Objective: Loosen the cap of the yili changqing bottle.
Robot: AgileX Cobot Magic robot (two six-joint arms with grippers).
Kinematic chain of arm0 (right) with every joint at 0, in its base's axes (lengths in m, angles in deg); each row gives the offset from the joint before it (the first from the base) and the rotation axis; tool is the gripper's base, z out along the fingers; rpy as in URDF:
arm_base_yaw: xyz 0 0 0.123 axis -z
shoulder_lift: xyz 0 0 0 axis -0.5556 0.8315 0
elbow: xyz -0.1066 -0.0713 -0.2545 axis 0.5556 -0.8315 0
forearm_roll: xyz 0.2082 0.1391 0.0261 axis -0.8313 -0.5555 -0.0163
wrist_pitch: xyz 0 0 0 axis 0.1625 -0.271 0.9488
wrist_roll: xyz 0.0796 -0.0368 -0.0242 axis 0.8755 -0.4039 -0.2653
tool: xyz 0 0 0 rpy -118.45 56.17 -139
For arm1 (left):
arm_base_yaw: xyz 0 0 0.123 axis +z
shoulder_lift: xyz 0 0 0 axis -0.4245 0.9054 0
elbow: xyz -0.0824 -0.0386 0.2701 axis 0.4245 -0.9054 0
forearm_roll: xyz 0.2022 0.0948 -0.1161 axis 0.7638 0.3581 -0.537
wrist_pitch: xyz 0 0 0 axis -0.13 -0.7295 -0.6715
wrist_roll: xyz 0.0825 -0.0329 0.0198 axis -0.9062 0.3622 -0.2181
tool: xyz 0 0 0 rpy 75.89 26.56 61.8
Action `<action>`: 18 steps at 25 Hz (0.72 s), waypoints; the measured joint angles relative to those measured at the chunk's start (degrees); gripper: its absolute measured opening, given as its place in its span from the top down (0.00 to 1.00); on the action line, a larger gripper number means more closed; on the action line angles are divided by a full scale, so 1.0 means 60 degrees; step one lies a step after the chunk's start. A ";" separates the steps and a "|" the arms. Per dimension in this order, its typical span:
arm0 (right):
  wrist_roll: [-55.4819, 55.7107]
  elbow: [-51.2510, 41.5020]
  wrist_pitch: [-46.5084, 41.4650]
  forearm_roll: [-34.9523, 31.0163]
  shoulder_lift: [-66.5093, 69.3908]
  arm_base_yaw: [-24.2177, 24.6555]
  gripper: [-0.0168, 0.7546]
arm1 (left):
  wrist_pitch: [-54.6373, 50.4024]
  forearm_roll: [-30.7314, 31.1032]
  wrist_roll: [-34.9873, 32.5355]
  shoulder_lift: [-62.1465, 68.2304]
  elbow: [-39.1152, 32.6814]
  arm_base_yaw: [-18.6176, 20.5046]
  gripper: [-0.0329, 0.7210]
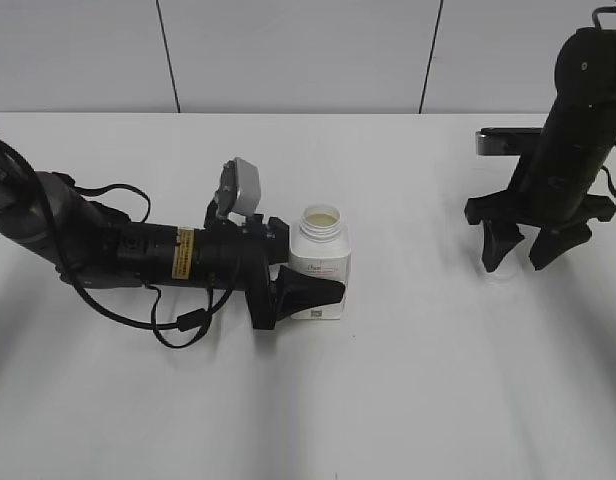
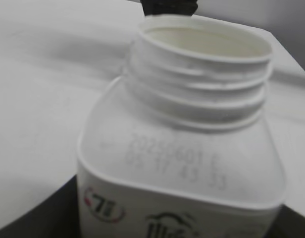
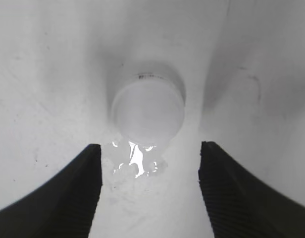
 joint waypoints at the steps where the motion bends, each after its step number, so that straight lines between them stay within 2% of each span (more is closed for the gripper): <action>1: 0.0000 0.0000 -0.0037 0.0000 0.0000 0.0000 0.34 | 0.0010 -0.0010 0.0082 0.0000 0.0000 0.0000 0.31; 6: 0.0077 0.0000 -0.0101 0.0000 -0.0330 0.0000 0.34 | 0.0032 -0.0028 0.0386 0.0000 0.0000 0.0000 0.22; 18: 0.0095 0.0054 -0.0018 -0.0051 -0.1556 0.0000 0.34 | 0.0574 0.0131 0.0503 0.0000 0.0000 0.0000 0.21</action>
